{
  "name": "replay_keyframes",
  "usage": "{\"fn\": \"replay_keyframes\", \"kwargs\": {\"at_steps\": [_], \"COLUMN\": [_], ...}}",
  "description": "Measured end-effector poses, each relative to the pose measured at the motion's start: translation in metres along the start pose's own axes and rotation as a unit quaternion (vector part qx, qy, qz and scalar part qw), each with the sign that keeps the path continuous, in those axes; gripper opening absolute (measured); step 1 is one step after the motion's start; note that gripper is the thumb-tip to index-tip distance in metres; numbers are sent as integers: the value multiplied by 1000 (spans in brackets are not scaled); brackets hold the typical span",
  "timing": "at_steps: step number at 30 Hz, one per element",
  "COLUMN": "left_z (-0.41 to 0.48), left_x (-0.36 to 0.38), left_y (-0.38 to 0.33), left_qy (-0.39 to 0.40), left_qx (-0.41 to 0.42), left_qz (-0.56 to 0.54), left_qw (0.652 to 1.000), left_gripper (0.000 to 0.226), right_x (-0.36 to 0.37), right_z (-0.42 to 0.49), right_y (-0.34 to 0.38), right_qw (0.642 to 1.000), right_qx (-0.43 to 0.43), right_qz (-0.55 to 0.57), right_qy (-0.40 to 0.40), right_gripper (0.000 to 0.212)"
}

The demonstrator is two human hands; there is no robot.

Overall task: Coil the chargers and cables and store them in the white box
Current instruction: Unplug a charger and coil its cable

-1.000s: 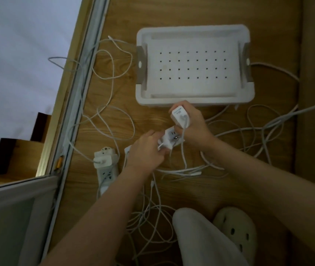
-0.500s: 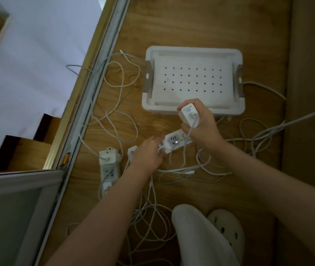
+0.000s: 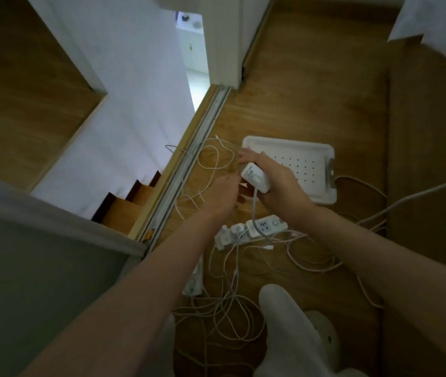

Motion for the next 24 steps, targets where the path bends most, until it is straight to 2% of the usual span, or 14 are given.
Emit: {"fn": "replay_keyframes", "kwargs": {"at_steps": [3, 5, 8, 12, 14, 16, 17, 18, 21, 24], "left_z": [-28, -45, -66, -99, -111, -123, -127, -132, -147, -153], "left_x": [-24, -38, -52, -64, -69, -80, -86, -90, -100, -113], "left_y": [-18, -23, -28, -30, -28, -28, -27, -28, -28, -24], "left_qy": [3, 4, 6, 38, 40, 11, -7, -18, -30, -56], "left_qx": [12, 21, 10, 18, 30, 34, 33, 33, 6, -43], "left_qz": [-46, -62, -104, -118, -91, -72, -81, -102, -190, -304], "left_qw": [999, 998, 995, 992, 995, 997, 996, 994, 981, 950], "left_gripper": [44, 54, 51, 43, 40, 39, 37, 35, 28, 26], "right_x": [-6, -6, -6, 4, 9, 1, -6, -10, -6, 8], "right_z": [4, 0, -5, -20, -29, -38, -43, -50, -75, -99], "right_y": [45, 76, 109, 128, 132, 141, 143, 147, 162, 169], "right_qw": [991, 976, 944, 893, 894, 955, 983, 994, 979, 960], "right_qx": [-91, -141, -187, -168, -136, -36, 34, 88, 156, 194], "right_qz": [-83, -153, -261, -401, -412, -283, -174, -61, 128, 167], "right_qy": [43, 71, 77, 113, 116, 77, 45, 17, 11, 109], "right_gripper": [63, 71, 72, 77, 87, 92, 91, 89, 74, 44]}}
Point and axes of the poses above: each hand's wrist, its own z-axis towards the middle knuckle, its own x-axis out of the palm, y = z × x, the point moved 7 cm from there along z, towards the middle knuckle, and after that the axes turned 10 degrees about -y, right-handed, at the moved point
